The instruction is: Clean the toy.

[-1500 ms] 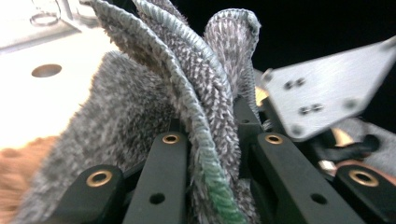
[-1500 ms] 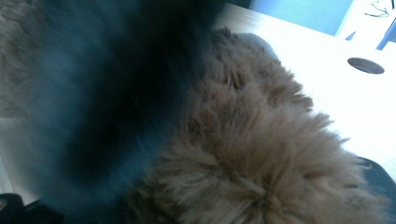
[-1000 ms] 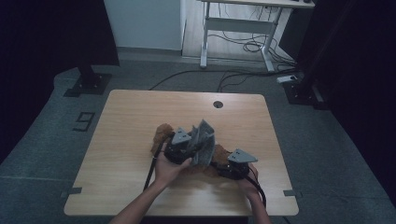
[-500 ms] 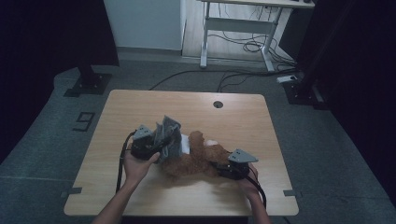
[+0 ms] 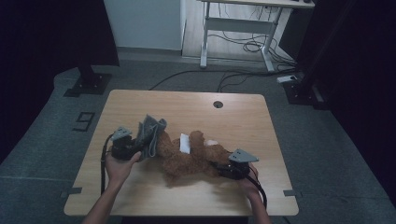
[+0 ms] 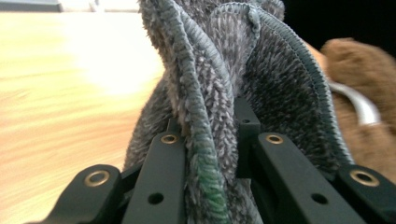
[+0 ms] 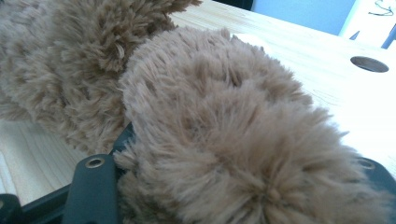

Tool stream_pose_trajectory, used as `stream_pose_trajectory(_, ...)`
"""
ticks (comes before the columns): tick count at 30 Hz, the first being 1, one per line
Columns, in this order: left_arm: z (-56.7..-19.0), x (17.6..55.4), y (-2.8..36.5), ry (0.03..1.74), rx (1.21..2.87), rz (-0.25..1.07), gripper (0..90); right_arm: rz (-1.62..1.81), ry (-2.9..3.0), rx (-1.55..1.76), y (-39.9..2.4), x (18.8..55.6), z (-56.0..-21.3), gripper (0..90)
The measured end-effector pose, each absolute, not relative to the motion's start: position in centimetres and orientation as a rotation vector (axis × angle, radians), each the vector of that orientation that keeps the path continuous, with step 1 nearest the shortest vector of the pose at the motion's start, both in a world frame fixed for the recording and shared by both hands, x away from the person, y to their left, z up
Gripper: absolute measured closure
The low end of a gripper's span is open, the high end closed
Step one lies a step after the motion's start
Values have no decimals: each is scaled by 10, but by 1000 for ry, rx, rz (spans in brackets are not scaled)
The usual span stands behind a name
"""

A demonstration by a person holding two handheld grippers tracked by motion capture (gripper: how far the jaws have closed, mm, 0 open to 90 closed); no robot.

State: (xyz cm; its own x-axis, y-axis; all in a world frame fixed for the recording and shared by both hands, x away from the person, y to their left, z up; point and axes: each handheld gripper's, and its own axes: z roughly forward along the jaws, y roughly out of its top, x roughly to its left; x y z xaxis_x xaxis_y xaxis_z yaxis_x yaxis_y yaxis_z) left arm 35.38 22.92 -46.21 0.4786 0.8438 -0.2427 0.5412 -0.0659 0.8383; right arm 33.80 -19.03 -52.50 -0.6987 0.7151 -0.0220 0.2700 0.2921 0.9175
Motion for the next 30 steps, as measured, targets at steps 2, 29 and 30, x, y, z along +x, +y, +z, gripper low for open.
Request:
stream_pose_trajectory(2,-471,355,241,1226,1736,365,787,1392,2134,886,-191,338,-525,351)
stream_pose_trajectory(29,-510,356,172,1119,1794,38,798,1411,2119,907,-194,340,-528,354)
stream_pose_trajectory(30,-513,357,172,1125,1799,39,799,1408,2121,906,-194,340,-528,354)
